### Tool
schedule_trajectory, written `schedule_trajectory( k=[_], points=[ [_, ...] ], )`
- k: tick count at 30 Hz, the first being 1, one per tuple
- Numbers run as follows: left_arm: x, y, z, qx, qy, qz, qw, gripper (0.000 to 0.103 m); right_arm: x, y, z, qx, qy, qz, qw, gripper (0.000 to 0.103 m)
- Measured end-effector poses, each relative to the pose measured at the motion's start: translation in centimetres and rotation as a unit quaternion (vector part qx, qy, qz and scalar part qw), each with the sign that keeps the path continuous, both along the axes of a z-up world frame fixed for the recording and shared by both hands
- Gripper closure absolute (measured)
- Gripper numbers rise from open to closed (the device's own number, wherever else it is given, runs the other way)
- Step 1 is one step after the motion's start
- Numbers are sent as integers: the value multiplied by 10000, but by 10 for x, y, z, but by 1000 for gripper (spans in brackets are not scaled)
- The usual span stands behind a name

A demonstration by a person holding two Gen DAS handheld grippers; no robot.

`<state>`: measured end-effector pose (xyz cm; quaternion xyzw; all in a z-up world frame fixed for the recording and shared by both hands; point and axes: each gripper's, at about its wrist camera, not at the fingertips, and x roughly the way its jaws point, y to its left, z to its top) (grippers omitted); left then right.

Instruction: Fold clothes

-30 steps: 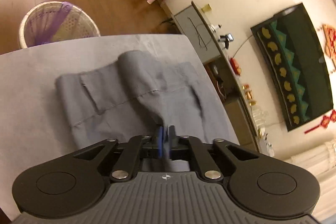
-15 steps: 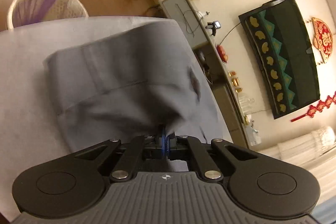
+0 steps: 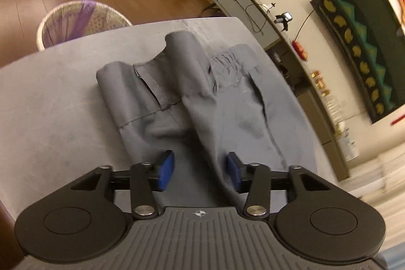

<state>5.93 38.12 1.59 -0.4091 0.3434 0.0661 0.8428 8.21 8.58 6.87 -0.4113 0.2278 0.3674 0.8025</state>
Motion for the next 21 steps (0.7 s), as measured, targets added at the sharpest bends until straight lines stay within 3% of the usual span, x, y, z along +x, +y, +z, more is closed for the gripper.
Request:
schedule_trajectory(
  k=[1,5,7,8,9,11,13,15,17,19,21],
  points=[
    [1,1,1,30,4,-5,10000,49,-18,2,4,39,-238,95,9997,100],
    [3,0,5,174,-32,-1,9998,51,-51,20,-49,-786,-493,511,9944,100],
    [-7,4,10,176,-326,179,9992,92,-51,22,-50,-703,-554,416,9951,100],
    [-12,6,12,177,-473,268,9984,101,-53,23,-51,-732,-620,423,9945,100],
    [-16,8,15,178,-619,358,9973,101,-57,22,-51,-774,-732,485,9931,99],
    [-19,20,7,-62,-468,644,9968,101,-67,16,-44,-654,-932,602,9917,83],
    [-17,32,-4,-327,-186,873,9955,101,-71,8,-31,-247,-478,566,9969,74],
    [-15,27,0,-151,-184,784,9966,100,-60,0,-23,210,480,468,9975,73],
    [-15,22,6,75,-181,765,9969,100,-41,-17,-17,718,1268,155,9892,73],
    [-10,18,7,260,-87,722,9970,100,-26,-43,-7,1327,1887,-195,9728,70],
    [-3,14,7,433,27,662,9969,100,-23,-70,-7,1491,1956,-441,9683,55]
  ],
)
